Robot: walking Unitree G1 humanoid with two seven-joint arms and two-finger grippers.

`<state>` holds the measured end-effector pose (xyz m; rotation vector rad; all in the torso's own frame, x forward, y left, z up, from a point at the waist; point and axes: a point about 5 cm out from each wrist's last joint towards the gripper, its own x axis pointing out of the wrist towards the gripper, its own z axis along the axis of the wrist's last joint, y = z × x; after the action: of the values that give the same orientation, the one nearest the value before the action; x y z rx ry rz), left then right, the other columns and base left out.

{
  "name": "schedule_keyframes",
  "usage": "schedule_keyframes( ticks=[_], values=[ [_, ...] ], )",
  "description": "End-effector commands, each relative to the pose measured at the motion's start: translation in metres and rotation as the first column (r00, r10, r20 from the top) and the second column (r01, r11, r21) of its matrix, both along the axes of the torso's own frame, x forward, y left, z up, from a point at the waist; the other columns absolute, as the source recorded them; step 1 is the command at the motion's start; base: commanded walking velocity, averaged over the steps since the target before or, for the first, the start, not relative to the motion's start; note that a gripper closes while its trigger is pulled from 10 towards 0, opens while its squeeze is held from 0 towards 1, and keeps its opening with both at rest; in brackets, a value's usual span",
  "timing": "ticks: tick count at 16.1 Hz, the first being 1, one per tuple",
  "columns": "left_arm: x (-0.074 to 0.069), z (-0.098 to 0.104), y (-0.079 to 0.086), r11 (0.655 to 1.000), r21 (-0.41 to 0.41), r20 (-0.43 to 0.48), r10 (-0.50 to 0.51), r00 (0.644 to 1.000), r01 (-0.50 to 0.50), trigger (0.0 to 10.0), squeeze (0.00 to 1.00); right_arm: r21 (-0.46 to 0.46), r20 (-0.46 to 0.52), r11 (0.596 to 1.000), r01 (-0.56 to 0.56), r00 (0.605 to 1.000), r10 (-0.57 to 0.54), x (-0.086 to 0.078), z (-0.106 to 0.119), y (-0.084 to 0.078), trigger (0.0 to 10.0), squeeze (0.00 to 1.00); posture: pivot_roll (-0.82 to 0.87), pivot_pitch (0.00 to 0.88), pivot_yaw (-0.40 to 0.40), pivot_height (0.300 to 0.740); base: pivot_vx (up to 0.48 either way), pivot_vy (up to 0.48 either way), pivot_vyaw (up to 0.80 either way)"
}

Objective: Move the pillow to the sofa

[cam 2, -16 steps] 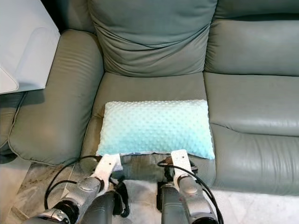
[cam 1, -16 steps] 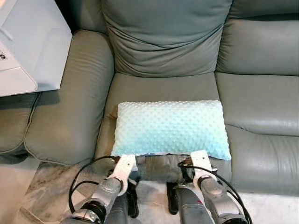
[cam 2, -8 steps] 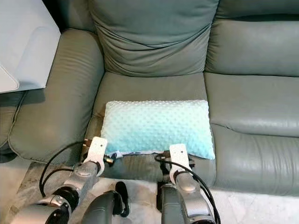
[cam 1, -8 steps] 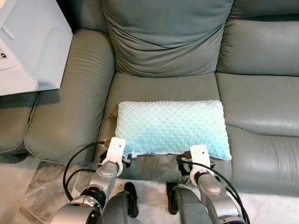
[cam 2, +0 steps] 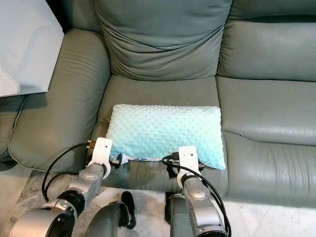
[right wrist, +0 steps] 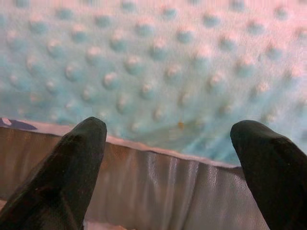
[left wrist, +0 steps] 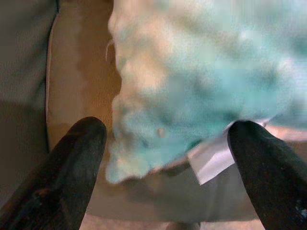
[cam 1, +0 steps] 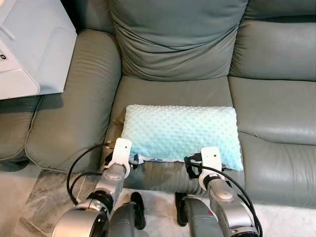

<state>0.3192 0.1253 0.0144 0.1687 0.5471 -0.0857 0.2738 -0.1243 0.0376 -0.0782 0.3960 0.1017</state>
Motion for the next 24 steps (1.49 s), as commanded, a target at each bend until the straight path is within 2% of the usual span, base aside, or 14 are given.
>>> schedule_keyframes(
  ticks=[1, 2, 3, 5, 6, 8, 10, 11, 13, 15, 17, 19, 21, 24],
  values=[
    [-0.007, -0.008, 0.001, 1.000, 0.011, -0.036, 0.002, 0.999, -0.002, 10.0, 0.00, 0.020, -0.045, 1.000, -0.006, 0.999, 0.006, -0.008, -0.009, 0.000, 10.0, 0.00, -0.13, 0.358, 0.081, 0.740, 0.000, 0.000, 0.00],
    [-0.008, -0.009, 0.000, 1.000, 0.008, -0.041, -0.016, 0.999, 0.016, 10.0, 0.00, 0.021, -0.058, 1.000, -0.018, 0.998, 0.019, -0.009, -0.010, 0.000, 10.0, 0.00, -0.13, 0.353, 0.082, 0.740, 0.000, 0.000, 0.00],
    [-0.016, -0.017, 0.001, 0.998, -0.043, -0.075, -0.045, 0.996, 0.042, 10.0, 0.00, 0.004, -0.116, 0.999, -0.051, 0.992, 0.051, -0.014, -0.019, -0.001, 10.0, 0.00, -0.12, 0.335, 0.086, 0.740, 0.000, 0.000, 0.00],
    [-0.022, -0.023, 0.008, 0.998, -0.046, -0.097, -0.050, 0.994, 0.046, 10.0, 0.00, -0.020, -0.177, 0.997, -0.077, 0.981, 0.073, -0.016, -0.029, -0.003, 10.0, 0.00, -0.11, 0.295, 0.089, 0.740, 0.000, 0.000, 0.00],
    [-0.028, -0.028, 0.016, 0.998, -0.054, -0.110, -0.047, 0.993, 0.041, 10.0, 0.00, -0.030, -0.220, 0.996, -0.087, 0.972, 0.078, -0.017, -0.037, -0.005, 10.0, 0.00, -0.11, 0.276, 0.090, 0.740, 0.000, 0.000, 0.00],
    [-0.044, -0.040, 0.044, 0.997, -0.065, -0.139, -0.042, 0.989, 0.033, 10.0, 0.00, -0.038, -0.315, 0.991, -0.128, 0.943, 0.110, -0.018, -0.055, -0.008, 10.0, 0.00, -0.08, 0.190, 0.093, 0.740, 0.000, 0.000, 0.00],
    [-0.048, -0.042, 0.053, 0.997, -0.067, -0.145, -0.041, 0.989, 0.032, 10.0, 0.00, -0.035, -0.343, 0.986, -0.163, 0.929, 0.141, -0.018, -0.058, -0.007, 10.0, 0.00, -0.07, 0.153, 0.093, 0.740, 0.000, 0.000, 0.00],
    [-0.054, -0.044, 0.060, 0.995, -0.081, -0.147, -0.066, 0.987, 0.055, 10.0, 0.00, -0.043, -0.345, 0.970, -0.240, 0.915, 0.211, -0.015, -0.057, -0.002, 10.0, 0.00, -0.07, 0.095, 0.094, 0.740, 0.000, 0.000, 0.00],
    [-0.059, -0.046, 0.065, 0.993, -0.096, -0.146, -0.088, 0.985, 0.075, 10.0, 0.00, -0.067, -0.326, 0.941, -0.332, 0.899, 0.294, -0.001, -0.050, 0.001, 10.0, 0.00, -0.07, 0.019, 0.094, 0.740, 0.000, 0.000, 0.00],
    [-0.058, -0.044, 0.063, 0.988, -0.131, -0.130, -0.102, 0.986, 0.084, 10.0, 0.00, -0.100, -0.284, 0.923, -0.371, 0.900, 0.331, 0.014, -0.038, -0.002, 10.0, 0.00, -0.07, 0.000, 0.095, 0.740, 0.000, 0.000, 0.00],
    [-0.043, -0.032, 0.051, 0.975, -0.180, -0.061, -0.142, 0.988, 0.129, 10.0, 0.00, -0.148, -0.205, 0.901, -0.407, 0.904, 0.375, 0.033, -0.015, -0.009, 10.0, 0.00, -0.08, 0.000, 0.090, 0.740, 0.000, 0.000, 0.00],
    [-0.032, -0.021, 0.042, 0.965, -0.167, 0.000, -0.205, 0.979, 0.202, 10.0, 0.00, -0.190, -0.162, 0.899, -0.394, 0.916, 0.367, 0.037, -0.005, -0.018, 10.0, 0.00, -0.08, 0.000, 0.084, 0.740, 0.000, 0.000, 0.00],
    [-0.023, -0.007, 0.039, 0.955, -0.181, 0.083, -0.224, 0.971, 0.236, 10.0, 0.00, -0.183, -0.100, 0.918, -0.353, 0.935, 0.340, 0.036, 0.003, -0.022, 10.0, 0.00, -0.08, 0.000, 0.082, 0.740, 0.000, 0.000, 0.00],
    [-0.014, 0.015, 0.039, 0.963, -0.200, 0.229, -0.131, 0.965, 0.178, 10.0, 0.00, -0.128, -0.008, 0.951, -0.283, 0.959, 0.284, 0.032, 0.014, -0.021, 10.0, 0.00, -0.07, 0.000, 0.067, 0.740, 0.000, 0.000, 0.00]
  ],
)
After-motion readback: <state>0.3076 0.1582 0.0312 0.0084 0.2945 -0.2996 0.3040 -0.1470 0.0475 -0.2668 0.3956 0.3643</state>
